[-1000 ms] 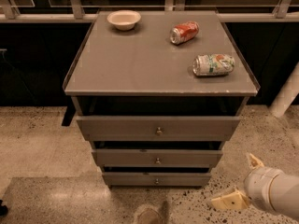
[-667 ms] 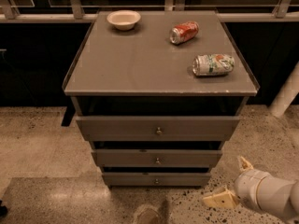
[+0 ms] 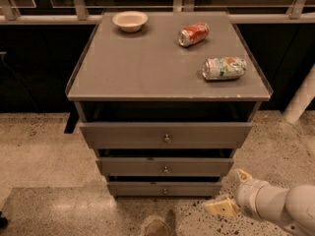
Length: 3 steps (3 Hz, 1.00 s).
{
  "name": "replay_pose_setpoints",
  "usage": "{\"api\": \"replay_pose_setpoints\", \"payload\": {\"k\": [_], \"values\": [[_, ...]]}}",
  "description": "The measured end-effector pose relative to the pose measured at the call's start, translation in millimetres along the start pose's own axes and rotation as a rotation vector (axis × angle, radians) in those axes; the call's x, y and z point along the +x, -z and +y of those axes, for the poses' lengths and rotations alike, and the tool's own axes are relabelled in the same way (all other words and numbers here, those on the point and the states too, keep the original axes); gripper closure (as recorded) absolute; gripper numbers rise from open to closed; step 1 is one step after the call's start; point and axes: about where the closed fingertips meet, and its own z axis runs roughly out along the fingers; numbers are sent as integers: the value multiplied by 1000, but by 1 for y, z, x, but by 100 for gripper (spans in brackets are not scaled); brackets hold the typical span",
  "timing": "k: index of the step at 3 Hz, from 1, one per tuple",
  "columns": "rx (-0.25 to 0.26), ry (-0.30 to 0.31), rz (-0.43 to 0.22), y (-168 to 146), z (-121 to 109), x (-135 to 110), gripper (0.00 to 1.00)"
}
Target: Open middle drawer
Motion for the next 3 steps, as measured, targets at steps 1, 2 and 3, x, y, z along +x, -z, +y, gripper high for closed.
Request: {"api": "replay_pose_setpoints", "payload": {"k": [1, 2, 3], "values": [[1, 0, 0, 0, 0, 0, 37], [1, 0, 0, 0, 0, 0, 60], [9, -1, -13, -4, 1, 0, 83]]}}
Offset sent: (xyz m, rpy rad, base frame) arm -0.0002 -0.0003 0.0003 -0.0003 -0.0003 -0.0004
